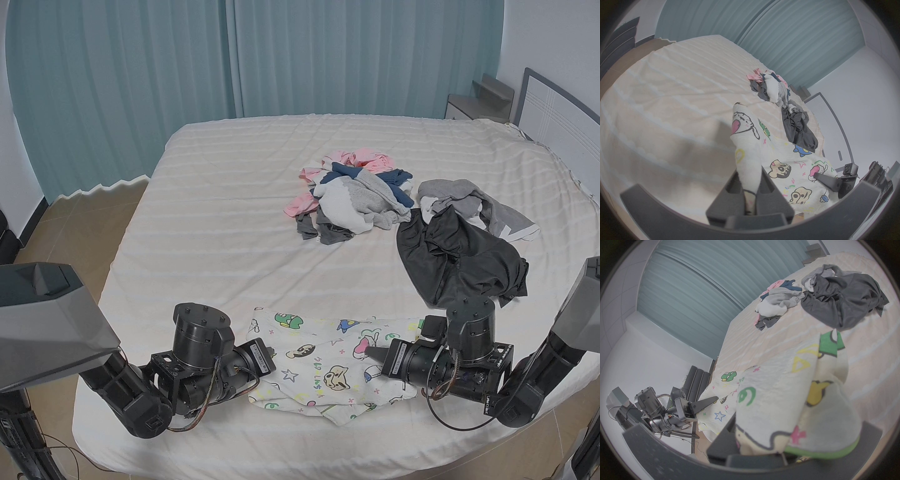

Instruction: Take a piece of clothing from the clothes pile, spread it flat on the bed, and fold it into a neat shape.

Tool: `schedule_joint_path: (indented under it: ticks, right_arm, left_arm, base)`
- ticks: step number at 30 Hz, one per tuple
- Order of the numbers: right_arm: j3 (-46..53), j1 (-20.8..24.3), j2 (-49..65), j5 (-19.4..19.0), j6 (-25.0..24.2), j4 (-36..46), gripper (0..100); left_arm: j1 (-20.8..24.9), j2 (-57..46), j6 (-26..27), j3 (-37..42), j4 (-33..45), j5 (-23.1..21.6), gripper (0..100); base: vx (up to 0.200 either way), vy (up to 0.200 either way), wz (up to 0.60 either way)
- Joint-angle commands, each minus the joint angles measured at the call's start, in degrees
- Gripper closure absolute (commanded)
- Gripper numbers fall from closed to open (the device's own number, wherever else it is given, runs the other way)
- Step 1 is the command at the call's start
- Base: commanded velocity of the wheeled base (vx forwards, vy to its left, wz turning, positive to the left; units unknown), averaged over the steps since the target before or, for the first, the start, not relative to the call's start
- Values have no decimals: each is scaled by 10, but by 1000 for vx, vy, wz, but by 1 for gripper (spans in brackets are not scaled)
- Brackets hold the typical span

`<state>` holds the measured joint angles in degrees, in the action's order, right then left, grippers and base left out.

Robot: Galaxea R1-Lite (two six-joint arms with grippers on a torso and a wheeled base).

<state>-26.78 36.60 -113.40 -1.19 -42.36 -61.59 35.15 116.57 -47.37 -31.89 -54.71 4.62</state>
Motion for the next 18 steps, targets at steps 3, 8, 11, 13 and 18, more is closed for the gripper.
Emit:
schedule_joint_path:
  ticks: [3, 8, 11, 13, 18]
  right_arm:
    - [1, -8, 1, 0, 1, 0, 100]
    - [2, -9, -3, 0, 1, -1, 100]
    - [1, -10, -5, 0, 1, -4, 100]
    - [1, -10, -7, 0, 1, -4, 100]
    - [0, -11, -16, 1, 2, -4, 100]
  left_arm:
    - [-1, 8, -1, -5, 0, 0, 100]
    - [0, 17, -1, -5, 0, 0, 100]
    - [0, 19, -1, -5, 0, 0, 100]
    - [0, 19, -1, -5, 0, 0, 100]
    - [0, 24, -1, -5, -1, 0, 100]
  base:
    - [0, -200, 0]
    - [0, -200, 0]
    - [0, -200, 0]
    - [0, -200, 0]
    - [0, -200, 0]
